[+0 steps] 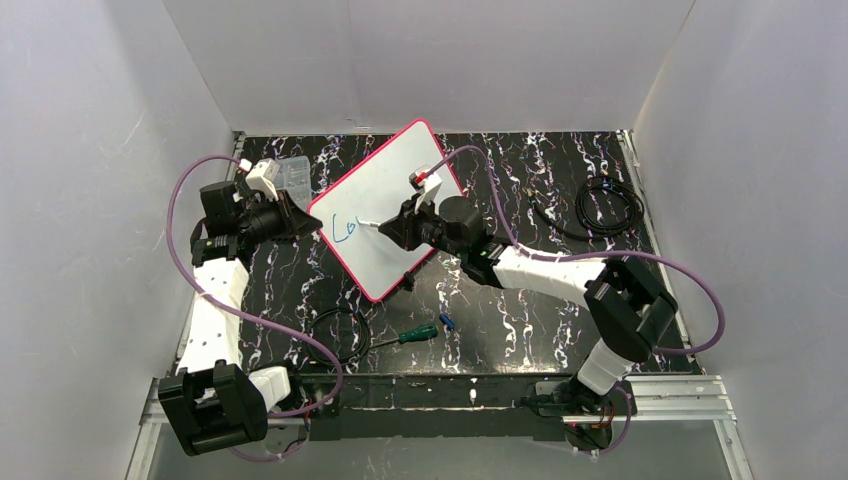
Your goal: Write a sentence on the whiteboard
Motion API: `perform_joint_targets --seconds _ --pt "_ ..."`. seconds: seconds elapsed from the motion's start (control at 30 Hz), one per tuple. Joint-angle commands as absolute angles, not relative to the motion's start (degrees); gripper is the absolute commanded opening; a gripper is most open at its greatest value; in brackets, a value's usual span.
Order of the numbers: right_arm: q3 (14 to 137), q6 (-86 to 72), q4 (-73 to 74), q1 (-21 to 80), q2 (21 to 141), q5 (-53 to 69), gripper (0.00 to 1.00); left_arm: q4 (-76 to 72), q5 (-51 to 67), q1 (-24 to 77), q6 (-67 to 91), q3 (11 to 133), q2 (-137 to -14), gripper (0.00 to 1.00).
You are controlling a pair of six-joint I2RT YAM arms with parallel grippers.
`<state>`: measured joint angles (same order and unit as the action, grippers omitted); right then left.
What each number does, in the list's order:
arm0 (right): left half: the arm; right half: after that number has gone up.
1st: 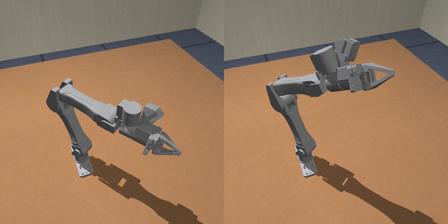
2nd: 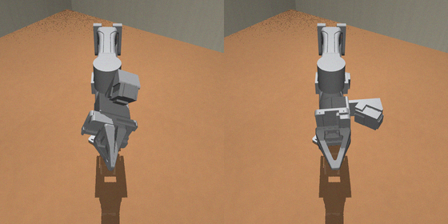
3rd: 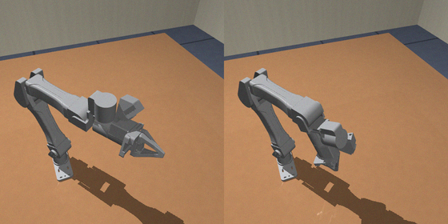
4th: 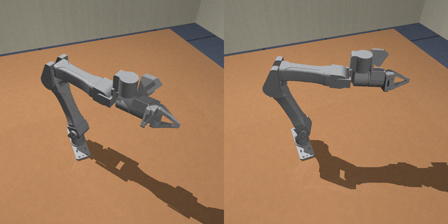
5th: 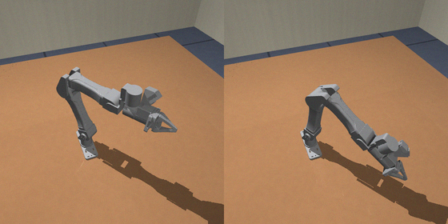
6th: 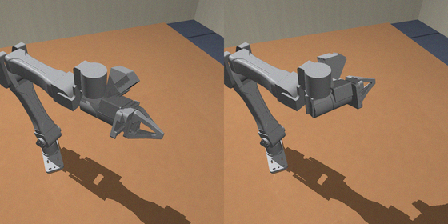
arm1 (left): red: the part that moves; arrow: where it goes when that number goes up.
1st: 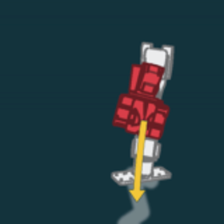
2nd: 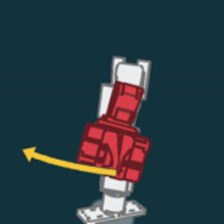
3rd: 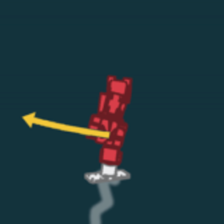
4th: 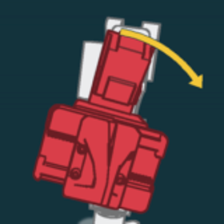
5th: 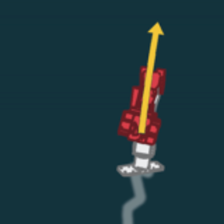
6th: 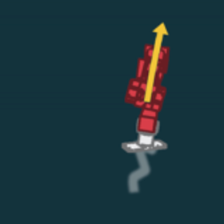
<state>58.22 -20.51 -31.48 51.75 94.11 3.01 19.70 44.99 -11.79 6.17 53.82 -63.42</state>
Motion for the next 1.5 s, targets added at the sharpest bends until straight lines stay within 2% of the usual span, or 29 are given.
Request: perform_joint_targets --seconds 0.0,0.3,1.47 --pt "56.96 -18.73 -29.97 51.50 92.53 0.30 0.01 20.83 43.92 -11.72 3.69 53.70 -62.17 0.00" --pt "57.71 -18.22 -30.80 51.50 91.70 -2.80 0.01 20.83 44.01 -11.78 3.62 53.70 -62.20 0.00" --pt "60.74 -18.72 -36.06 51.50 93.71 -1.69 0.01 20.83 44.29 -11.71 3.69 53.70 -62.27 0.00"
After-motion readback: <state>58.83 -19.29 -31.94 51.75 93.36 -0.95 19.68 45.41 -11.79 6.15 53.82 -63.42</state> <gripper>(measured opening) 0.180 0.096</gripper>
